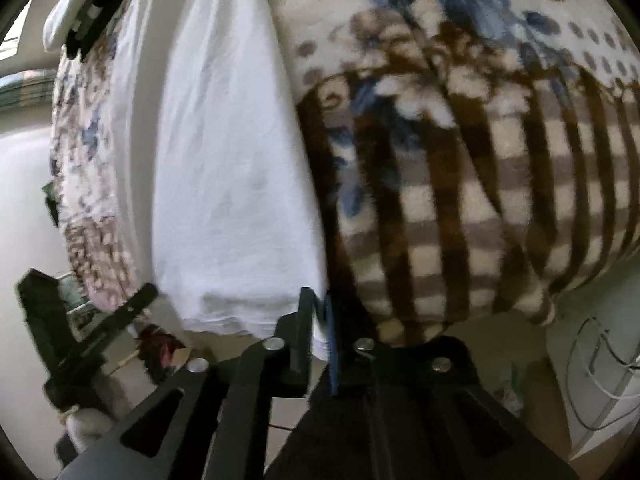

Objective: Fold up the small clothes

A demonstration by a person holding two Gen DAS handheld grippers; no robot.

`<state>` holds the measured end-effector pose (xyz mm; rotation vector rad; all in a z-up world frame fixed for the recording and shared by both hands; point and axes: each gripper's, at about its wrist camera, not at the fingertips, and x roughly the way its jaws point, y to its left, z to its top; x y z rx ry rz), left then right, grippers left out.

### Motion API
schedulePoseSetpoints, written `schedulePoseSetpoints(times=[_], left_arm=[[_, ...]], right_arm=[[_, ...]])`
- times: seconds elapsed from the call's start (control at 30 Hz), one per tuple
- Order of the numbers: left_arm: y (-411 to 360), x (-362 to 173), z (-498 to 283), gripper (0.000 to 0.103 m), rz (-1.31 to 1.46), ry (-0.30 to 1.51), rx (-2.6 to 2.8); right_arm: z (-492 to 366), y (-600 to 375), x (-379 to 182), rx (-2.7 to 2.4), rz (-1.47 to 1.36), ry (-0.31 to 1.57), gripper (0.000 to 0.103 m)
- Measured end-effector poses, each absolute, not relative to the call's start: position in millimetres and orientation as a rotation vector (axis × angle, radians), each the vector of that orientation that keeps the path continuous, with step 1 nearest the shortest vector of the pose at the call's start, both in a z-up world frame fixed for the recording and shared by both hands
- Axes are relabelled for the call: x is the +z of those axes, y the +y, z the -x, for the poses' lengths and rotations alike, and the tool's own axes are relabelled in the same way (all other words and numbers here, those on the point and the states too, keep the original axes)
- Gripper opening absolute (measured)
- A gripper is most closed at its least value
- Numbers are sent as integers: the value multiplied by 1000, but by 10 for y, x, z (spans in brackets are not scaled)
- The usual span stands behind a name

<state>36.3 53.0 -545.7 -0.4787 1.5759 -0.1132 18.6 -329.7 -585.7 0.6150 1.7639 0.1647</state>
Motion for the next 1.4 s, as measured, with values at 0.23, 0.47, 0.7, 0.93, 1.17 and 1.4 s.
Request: schedulePoseSetpoints(times=[0.23, 0.47, 0.7, 0.93, 1.17, 1.4], left_arm=[[503, -5361, -227, 1, 375, 1484, -57], [648, -5474, -237, 2, 378, 1508, -31], [734, -5098, -339, 13, 437, 1495, -35], [605, -4423, -1440, 49, 485, 1273, -138], [74, -4478, -3442, 51, 352, 1144, -285], [-159, -4931, -4484, 51, 282, 1201, -335]], right_arm=[[-101, -3101, -5975, 148, -626, 1774, 12], [-149, -2899, -5969, 126, -544, 1736, 6], [-293, -2847, -5980, 151, -525, 1804, 29], [-671, -3198, -5294, 157, -604, 1671, 42], [-2021, -3534, -5014, 96, -639, 1486, 42], [-4001, -3696, -5247, 117, -665, 1418, 42]])
